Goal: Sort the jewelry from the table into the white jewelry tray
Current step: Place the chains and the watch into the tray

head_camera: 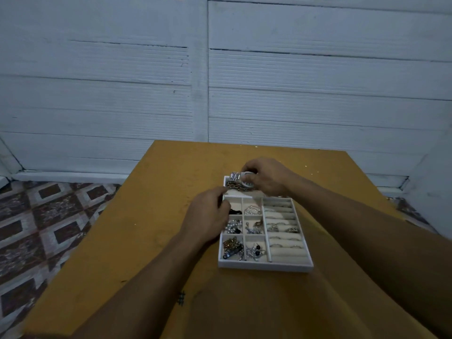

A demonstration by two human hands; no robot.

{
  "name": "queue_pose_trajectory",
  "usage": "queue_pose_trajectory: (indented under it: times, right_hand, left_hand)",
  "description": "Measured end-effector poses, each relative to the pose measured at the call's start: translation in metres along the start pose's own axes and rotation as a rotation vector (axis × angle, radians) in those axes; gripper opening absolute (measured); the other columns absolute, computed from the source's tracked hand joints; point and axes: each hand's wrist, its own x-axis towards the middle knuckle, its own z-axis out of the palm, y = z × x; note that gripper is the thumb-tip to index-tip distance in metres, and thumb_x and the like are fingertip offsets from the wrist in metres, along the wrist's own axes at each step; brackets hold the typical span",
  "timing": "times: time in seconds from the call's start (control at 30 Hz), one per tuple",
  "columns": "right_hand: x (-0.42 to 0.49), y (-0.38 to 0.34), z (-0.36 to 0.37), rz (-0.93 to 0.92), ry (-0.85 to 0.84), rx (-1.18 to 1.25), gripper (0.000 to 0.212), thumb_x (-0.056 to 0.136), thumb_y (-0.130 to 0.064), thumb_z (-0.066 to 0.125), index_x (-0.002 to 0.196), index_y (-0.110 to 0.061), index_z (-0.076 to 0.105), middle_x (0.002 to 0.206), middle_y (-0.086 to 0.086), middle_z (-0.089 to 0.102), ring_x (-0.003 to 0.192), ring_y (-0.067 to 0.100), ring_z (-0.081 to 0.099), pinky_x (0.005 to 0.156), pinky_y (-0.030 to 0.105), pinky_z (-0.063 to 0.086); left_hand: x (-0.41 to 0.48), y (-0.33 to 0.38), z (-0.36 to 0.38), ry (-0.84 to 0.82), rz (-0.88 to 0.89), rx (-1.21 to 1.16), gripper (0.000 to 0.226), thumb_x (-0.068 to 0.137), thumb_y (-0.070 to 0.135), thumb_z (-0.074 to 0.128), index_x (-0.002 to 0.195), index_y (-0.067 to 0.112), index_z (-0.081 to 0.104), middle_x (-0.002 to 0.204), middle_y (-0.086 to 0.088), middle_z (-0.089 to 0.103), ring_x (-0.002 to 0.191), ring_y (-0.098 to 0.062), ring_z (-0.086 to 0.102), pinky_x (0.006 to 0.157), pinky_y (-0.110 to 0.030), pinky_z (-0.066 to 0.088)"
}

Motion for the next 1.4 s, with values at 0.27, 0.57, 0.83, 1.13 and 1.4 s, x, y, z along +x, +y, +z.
queue_pose_trajectory:
  times: [0.27, 0.57, 0.83, 1.13, 1.4]
  right_hand:
    - [-0.003, 0.015, 0.013, 0.059, -0.026, 0.028, 0.022, 0.097, -0.029, 0.054, 0.106, -0.013, 0.065, 0.104, 0.005, 0.068, 0.091, 0.019, 0.060, 0.078, 0.032, 0.046]
    - [0.000, 0.015, 0.024, 0.121, -0.005, 0.107, 0.018, 0.096, -0.027, 0.057, 0.105, -0.011, 0.056, 0.103, 0.007, 0.064, 0.093, 0.022, 0.059, 0.075, 0.032, 0.044]
    - [0.004, 0.018, 0.025, 0.146, 0.019, 0.098, 0.021, 0.090, -0.034, 0.066, 0.096, -0.014, 0.069, 0.095, 0.005, 0.070, 0.083, 0.017, 0.060, 0.062, 0.024, 0.039]
    - [-0.009, 0.029, 0.012, 0.128, -0.019, -0.017, 0.019, 0.089, -0.022, 0.067, 0.107, -0.017, 0.072, 0.098, 0.000, 0.070, 0.081, 0.011, 0.058, 0.061, 0.017, 0.039]
    - [-0.008, 0.037, 0.013, 0.158, 0.004, -0.039, 0.019, 0.089, -0.028, 0.066, 0.103, -0.018, 0.076, 0.102, -0.001, 0.074, 0.085, 0.011, 0.062, 0.073, 0.023, 0.042]
  left_hand:
    - [0.000, -0.008, 0.009, 0.051, 0.003, -0.006, 0.036, 0.097, 0.019, 0.046, 0.132, 0.015, 0.055, 0.119, -0.004, 0.064, 0.101, -0.018, 0.059, 0.086, -0.033, 0.047]
    - [0.016, -0.016, 0.012, -0.002, 0.024, 0.028, 0.035, 0.099, 0.025, 0.042, 0.129, 0.016, 0.056, 0.113, -0.006, 0.066, 0.098, -0.020, 0.059, 0.084, -0.035, 0.047]
    - [0.046, -0.013, 0.020, -0.067, -0.006, 0.133, 0.030, 0.096, 0.032, 0.046, 0.118, 0.022, 0.064, 0.122, -0.006, 0.059, 0.116, -0.021, 0.050, 0.095, -0.039, 0.043]
    - [0.053, -0.007, 0.014, -0.014, -0.051, 0.198, 0.018, 0.090, 0.030, 0.056, 0.092, 0.016, 0.068, 0.108, -0.006, 0.059, 0.097, -0.022, 0.056, 0.084, -0.039, 0.048]
    - [0.064, -0.007, 0.010, -0.039, -0.046, 0.297, 0.023, 0.087, 0.034, 0.060, 0.080, 0.017, 0.073, 0.084, -0.002, 0.066, 0.072, -0.018, 0.060, 0.060, -0.031, 0.046]
